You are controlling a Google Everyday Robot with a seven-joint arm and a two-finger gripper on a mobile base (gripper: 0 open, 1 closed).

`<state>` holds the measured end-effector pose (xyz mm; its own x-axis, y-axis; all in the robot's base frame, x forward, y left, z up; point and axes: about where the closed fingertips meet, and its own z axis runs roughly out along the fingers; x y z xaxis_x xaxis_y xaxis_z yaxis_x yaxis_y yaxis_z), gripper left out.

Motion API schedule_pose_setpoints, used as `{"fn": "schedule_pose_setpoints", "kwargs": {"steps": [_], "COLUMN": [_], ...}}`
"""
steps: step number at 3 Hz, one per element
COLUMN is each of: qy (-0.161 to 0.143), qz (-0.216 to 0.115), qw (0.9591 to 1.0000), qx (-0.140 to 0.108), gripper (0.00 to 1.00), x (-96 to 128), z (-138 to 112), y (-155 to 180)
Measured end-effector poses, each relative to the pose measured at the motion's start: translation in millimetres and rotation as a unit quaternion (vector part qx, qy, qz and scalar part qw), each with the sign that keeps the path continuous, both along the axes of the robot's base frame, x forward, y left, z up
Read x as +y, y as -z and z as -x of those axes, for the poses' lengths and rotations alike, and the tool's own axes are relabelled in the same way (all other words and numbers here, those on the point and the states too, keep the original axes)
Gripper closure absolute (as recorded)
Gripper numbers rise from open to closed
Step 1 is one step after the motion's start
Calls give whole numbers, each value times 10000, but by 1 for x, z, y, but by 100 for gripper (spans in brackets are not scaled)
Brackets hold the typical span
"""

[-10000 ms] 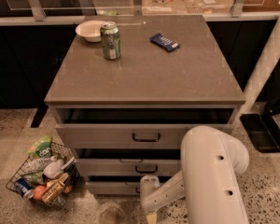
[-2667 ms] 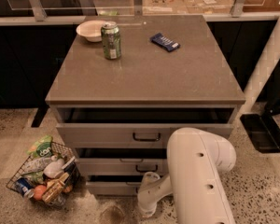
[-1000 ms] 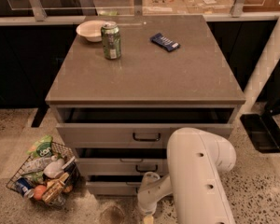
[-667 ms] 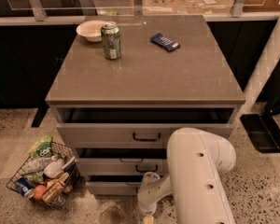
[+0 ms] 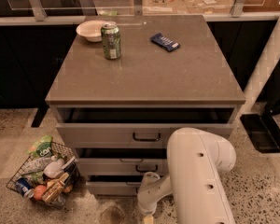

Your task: Open bottom drawer

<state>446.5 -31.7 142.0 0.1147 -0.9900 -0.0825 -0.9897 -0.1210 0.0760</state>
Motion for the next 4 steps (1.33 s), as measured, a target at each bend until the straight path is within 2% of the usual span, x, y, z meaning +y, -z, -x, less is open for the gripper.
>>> {"fn": "schedule_pose_setpoints", "kwargs": {"steps": [4], "qy": [0], "qz": [1], "qw": [10000], "qx": [-1], "gripper": [0], "x": [0], "z": [0], "y": [0]}}
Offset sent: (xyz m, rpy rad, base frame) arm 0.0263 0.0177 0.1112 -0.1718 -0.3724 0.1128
